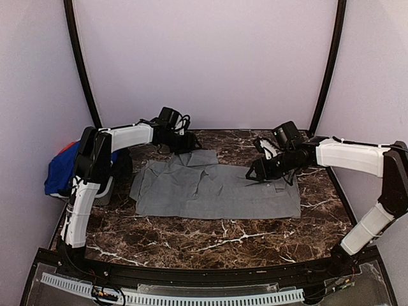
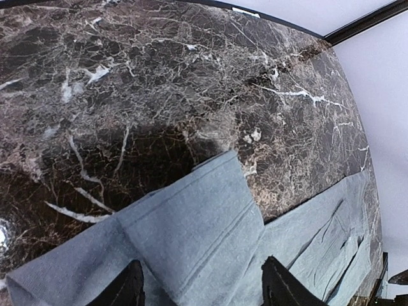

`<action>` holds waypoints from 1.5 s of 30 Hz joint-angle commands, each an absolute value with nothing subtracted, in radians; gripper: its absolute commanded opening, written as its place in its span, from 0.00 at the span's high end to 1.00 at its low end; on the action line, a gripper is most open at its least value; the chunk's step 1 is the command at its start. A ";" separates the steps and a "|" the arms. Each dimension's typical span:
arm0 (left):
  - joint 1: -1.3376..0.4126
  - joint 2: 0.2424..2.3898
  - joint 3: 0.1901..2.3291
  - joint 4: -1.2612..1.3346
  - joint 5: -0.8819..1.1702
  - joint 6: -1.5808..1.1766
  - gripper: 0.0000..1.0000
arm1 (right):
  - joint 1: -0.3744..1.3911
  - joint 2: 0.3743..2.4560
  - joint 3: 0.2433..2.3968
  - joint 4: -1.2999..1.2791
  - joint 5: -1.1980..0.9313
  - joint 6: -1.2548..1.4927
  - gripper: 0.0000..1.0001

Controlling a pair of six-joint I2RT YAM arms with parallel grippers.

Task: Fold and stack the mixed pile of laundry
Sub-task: Fold the 1/3-folded shirt at the center of the board.

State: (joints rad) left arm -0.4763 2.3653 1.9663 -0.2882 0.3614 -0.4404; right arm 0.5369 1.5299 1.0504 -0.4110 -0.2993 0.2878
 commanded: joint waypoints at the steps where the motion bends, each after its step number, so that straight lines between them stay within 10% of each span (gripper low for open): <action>1: -0.482 2.410 2.036 -0.314 0.415 -0.467 0.39 | 0.524 1.537 1.031 -0.385 -0.284 0.290 0.47; 8: -0.481 2.454 2.099 -0.338 0.445 -0.475 0.51 | 0.513 1.512 1.017 -0.389 -0.275 0.287 0.47; 12: -0.481 2.440 2.141 -0.371 0.507 -0.474 0.95 | 0.504 1.495 1.014 -0.399 -0.262 0.280 0.47; 14: -0.482 2.399 2.136 -0.385 0.506 -0.466 1.00 | 0.495 1.484 1.010 -0.409 -0.255 0.276 0.47; 30: -0.603 1.986 1.774 -0.218 0.409 -0.416 1.00 | 0.429 1.352 0.992 -0.391 -0.422 0.327 0.46; 45: -0.920 2.039 1.608 0.009 0.232 -0.490 1.00 | 0.228 1.172 0.923 -0.424 -0.547 0.356 0.43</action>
